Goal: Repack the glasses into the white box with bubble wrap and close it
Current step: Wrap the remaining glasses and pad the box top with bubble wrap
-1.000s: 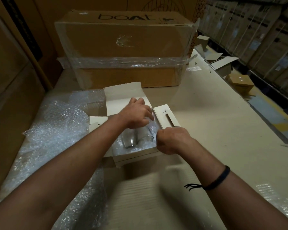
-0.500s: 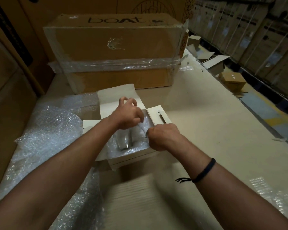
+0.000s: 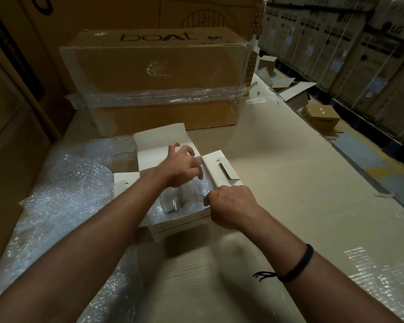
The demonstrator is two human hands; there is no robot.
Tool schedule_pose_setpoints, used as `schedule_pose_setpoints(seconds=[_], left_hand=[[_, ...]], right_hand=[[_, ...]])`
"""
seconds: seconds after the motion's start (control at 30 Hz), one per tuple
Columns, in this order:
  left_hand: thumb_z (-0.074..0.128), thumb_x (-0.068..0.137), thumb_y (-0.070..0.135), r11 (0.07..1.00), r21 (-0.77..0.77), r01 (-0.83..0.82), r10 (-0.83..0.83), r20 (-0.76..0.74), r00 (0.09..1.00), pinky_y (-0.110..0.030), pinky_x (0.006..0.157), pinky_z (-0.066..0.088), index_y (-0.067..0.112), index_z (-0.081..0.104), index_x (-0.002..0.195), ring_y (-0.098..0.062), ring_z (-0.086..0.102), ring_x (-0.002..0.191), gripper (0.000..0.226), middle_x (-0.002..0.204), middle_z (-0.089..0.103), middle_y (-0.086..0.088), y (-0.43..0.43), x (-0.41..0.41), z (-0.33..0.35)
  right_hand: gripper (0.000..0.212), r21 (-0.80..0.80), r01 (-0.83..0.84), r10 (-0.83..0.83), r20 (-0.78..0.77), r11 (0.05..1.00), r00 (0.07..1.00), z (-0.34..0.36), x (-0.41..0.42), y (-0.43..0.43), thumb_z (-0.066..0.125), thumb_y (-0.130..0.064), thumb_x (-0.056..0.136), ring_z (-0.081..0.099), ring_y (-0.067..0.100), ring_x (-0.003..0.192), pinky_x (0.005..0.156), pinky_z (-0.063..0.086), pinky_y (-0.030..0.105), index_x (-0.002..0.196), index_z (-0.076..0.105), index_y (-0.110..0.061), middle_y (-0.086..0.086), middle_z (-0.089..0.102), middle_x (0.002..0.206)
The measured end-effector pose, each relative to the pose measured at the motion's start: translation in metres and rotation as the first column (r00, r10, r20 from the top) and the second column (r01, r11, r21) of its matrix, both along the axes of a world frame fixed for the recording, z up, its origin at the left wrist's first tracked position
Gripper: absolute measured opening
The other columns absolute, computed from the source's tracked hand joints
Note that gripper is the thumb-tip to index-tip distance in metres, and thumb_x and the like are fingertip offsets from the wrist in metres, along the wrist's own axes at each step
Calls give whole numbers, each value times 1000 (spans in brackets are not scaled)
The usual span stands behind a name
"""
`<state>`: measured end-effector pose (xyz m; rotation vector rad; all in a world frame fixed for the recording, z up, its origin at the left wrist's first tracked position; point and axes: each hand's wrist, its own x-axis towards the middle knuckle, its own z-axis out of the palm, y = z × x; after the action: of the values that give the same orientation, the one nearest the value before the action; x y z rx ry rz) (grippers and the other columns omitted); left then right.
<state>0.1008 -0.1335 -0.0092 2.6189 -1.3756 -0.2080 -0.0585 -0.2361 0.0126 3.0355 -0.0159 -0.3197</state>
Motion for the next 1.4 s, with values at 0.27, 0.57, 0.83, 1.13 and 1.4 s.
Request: schedule_pose_setpoints(seconds=[0.27, 0.57, 0.83, 1.13, 1.4], left_hand=[[39, 90, 23, 996, -14, -91, 88, -146, 985, -42, 107, 8, 30, 72, 108, -16, 41, 129, 38, 126, 62, 4, 10, -17, 15], [55, 76, 9, 570, -712, -409, 468, -128, 874, -32, 82, 50, 14, 74, 95, -10, 60, 90, 27, 95, 66, 11, 169, -115, 0], [60, 71, 65, 686, -257, -681, 696, -44, 717, -39, 97, 37, 34, 69, 109, -18, 49, 116, 49, 123, 59, 12, 255, -175, -67], [69, 84, 34, 526, -521, -673, 798, 29, 601, -44, 99, 30, 31, 50, 136, -25, 37, 126, 56, 139, 46, 1, 250, -152, -63], [65, 86, 22, 860, -115, -497, 508, 100, 855, -47, 111, 5, 36, 66, 107, -18, 16, 143, 26, 152, 34, 8, 241, -93, -15]], right_hand=[[36, 55, 31, -29, -37, 998, 999, -15, -5, -5, 50, -28, 91, 64, 22, 101, 77, 47, 34, 127, 56, -30, 0, 64, 119], [21, 411, -330, 9, 614, 850, 789, -53, -54, 66, 54, -28, 81, 62, 20, 72, 57, 47, 27, 93, 68, -19, -2, 67, 90], [44, 343, -237, 123, 323, 909, 938, -111, -59, 119, 37, -51, 93, 49, 22, 113, 95, 40, 38, 127, 50, -27, -4, 54, 125], [34, 341, -238, 85, 407, 909, 909, -120, -61, 124, 45, -49, 90, 52, 18, 109, 95, 41, 37, 113, 59, -27, -7, 59, 120], [39, 335, -234, 83, 410, 913, 908, -117, -62, 126, 47, -48, 91, 49, 17, 120, 101, 37, 36, 120, 61, -27, -6, 59, 126]])
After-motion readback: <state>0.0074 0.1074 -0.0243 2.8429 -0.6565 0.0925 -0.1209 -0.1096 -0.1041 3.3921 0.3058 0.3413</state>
